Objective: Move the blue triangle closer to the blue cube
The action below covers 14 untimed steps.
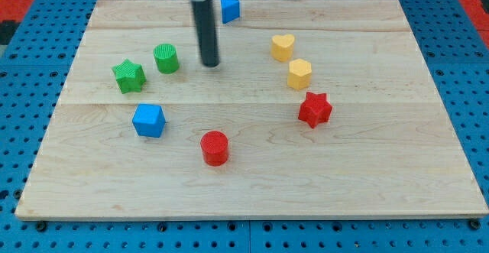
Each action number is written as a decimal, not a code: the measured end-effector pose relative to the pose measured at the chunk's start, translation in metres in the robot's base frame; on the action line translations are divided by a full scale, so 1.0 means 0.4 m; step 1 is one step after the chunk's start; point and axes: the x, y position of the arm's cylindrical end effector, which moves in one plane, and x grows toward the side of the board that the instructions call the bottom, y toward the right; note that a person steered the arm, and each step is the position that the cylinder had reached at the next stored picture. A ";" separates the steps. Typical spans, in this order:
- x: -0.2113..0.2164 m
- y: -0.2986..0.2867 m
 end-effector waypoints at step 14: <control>0.009 -0.010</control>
